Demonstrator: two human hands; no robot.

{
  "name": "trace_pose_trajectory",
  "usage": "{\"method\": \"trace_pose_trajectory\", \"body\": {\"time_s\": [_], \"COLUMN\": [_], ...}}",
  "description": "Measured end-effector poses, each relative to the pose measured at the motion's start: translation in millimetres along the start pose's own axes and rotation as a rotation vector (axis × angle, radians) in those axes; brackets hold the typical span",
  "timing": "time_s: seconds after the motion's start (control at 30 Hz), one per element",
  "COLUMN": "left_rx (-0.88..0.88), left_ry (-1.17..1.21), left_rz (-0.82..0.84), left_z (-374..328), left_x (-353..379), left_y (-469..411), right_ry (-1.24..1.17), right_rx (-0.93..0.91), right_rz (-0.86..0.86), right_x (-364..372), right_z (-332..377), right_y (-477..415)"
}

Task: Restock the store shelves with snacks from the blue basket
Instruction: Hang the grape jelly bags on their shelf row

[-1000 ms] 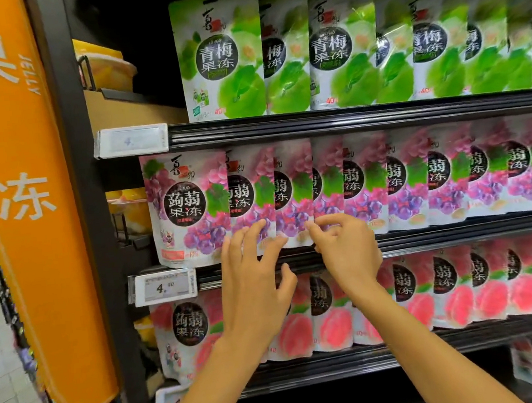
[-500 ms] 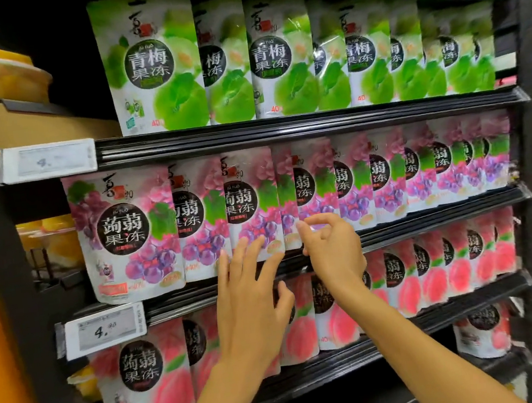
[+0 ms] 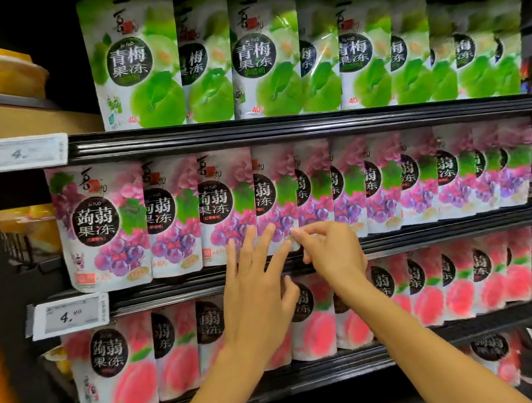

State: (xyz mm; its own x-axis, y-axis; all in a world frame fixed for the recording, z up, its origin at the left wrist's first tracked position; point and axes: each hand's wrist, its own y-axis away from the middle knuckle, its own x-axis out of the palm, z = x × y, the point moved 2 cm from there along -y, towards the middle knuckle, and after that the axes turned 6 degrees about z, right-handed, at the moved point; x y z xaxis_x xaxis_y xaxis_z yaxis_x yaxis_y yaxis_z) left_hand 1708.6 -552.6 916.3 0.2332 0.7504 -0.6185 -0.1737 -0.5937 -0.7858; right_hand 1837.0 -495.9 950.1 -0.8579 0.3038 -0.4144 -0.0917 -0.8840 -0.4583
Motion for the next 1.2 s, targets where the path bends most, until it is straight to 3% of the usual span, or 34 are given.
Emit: {"method": "trace_pose_trajectory", "body": {"time_s": [0.2,0.37,0.57,0.67,0.83,0.97,1.2], "left_rx": [-0.114,-0.175,-0.24,-0.253,-0.237,-0.187,-0.087], "left_ry": [-0.069,-0.108,-0.114,-0.118,-0.091,-0.026,0.087], "left_rz": [-0.042,-0.029,-0.003,0.034,0.035,-0.017,0.008], "left_z": [-29,-58,-73,-74,-72,-77,-87], "left_x": [13,21,25,26,27,29,33], "left_y": [-8,-17,-25,-27,-30,-31,-36], "right_ry": [0.104,0.183,0.074,0.07,0.069,0.065,0.013], "right_rx": [-0.118,-0.154,-0.113,-0.106,-0.095,-0.076,0.047], "right_rz": [-0.136,-0.105,0.024,-0.008,-0.022,-0.15,-0.087], "right_x": [-32,-44,-50,-58,-66,-76,-80], "right_z": [-23,-31,-31,-36,-44,-53,-61], "right_y": [-17,-29,-37,-36,-31,-29,-34]}}
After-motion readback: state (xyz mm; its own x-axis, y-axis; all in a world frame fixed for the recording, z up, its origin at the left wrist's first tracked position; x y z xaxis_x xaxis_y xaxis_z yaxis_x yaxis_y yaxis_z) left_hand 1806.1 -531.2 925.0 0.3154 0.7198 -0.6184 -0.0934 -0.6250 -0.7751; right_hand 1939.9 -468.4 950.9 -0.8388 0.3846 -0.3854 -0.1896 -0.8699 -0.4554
